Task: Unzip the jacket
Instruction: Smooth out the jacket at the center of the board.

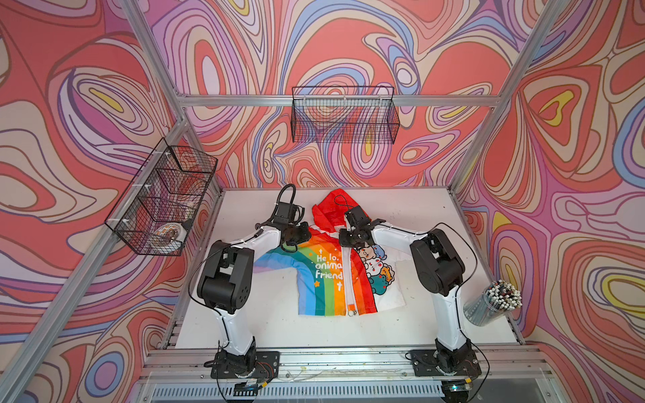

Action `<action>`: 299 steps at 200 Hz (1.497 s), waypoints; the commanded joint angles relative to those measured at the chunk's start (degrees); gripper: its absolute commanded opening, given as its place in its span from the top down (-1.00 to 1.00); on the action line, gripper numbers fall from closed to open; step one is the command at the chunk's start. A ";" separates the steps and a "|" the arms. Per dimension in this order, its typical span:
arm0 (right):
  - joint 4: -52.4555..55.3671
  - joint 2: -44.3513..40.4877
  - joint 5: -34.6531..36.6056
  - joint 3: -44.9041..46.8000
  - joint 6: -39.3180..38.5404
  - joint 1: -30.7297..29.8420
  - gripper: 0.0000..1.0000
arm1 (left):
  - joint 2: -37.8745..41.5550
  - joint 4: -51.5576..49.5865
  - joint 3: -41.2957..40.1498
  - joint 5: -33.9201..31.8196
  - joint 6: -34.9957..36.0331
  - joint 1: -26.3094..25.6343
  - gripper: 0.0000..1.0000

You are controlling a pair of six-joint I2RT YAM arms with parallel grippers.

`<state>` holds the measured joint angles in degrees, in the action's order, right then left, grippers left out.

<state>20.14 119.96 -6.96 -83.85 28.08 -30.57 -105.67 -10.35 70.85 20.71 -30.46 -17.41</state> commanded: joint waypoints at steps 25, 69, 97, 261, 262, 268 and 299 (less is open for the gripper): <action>-2.58 -12.76 8.23 6.88 1.12 2.22 0.60 | -7.80 -4.25 11.65 -0.48 3.51 -5.45 1.00; 2.74 -13.35 13.13 8.61 4.93 4.27 1.00 | -13.52 -9.26 17.68 -4.93 1.49 -6.40 1.00; 4.31 -12.17 12.72 8.20 6.34 4.40 1.00 | -13.46 -10.23 16.82 -6.62 1.46 -6.66 1.00; 0.25 0.05 -3.41 0.39 7.95 8.86 1.00 | -20.56 -12.32 24.39 -3.23 1.38 -8.01 1.00; 0.16 0.12 -3.58 0.37 8.00 8.86 1.00 | -20.59 -12.37 24.41 -3.18 1.37 -8.05 1.00; -0.56 0.36 -4.68 0.27 7.92 8.85 1.00 | -20.84 -12.28 24.68 -2.88 1.37 -8.09 1.00; -3.88 1.66 -9.81 -0.16 7.35 8.82 1.00 | -21.92 -12.50 25.74 -2.25 1.37 -8.38 1.00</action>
<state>20.12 119.92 -10.92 -82.63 36.42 -21.74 -125.73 -21.15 94.72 17.12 -29.15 -25.34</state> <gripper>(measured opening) 0.042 0.047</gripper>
